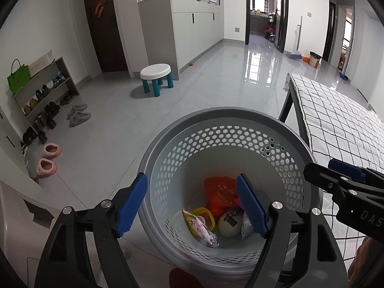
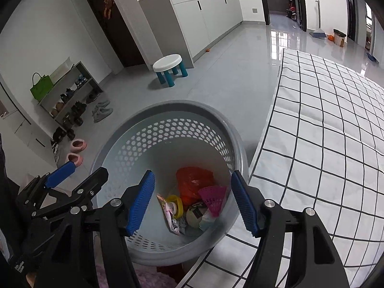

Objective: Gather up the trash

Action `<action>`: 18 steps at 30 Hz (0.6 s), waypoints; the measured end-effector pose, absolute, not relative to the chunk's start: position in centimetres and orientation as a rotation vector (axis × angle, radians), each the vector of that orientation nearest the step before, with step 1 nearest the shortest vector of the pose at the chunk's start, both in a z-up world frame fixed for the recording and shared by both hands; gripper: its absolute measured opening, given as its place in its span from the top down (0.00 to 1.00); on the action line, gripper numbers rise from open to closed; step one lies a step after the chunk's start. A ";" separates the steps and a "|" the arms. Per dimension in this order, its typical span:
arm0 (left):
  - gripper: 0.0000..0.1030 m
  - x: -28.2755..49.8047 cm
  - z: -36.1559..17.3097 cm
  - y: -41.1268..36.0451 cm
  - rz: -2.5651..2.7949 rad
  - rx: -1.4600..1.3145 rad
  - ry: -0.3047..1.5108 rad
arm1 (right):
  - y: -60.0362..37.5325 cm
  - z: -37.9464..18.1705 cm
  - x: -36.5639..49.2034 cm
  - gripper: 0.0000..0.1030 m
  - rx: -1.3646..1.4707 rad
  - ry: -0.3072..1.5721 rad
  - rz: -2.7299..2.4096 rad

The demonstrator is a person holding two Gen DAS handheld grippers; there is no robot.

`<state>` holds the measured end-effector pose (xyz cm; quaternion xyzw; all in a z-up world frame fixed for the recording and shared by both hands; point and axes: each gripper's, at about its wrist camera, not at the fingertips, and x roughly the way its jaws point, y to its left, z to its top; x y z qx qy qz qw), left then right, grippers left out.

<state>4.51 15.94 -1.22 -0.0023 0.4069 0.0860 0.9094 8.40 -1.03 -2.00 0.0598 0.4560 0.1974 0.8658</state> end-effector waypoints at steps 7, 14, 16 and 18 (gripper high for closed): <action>0.13 4.4 -1.1 16.2 0.192 -0.008 0.833 | -1.5 -2.1 8.5 0.37 0.116 0.957 0.398; 0.09 4.3 -1.2 16.4 0.200 -0.007 0.831 | -1.3 -2.1 8.4 0.37 0.095 0.950 0.380; 0.08 4.4 -1.2 16.5 0.203 -0.011 0.832 | -1.2 -2.0 8.4 0.37 0.092 0.949 0.378; 0.08 4.3 -1.2 16.6 0.207 -0.015 0.832 | -1.2 -2.1 8.4 0.37 0.089 0.948 0.374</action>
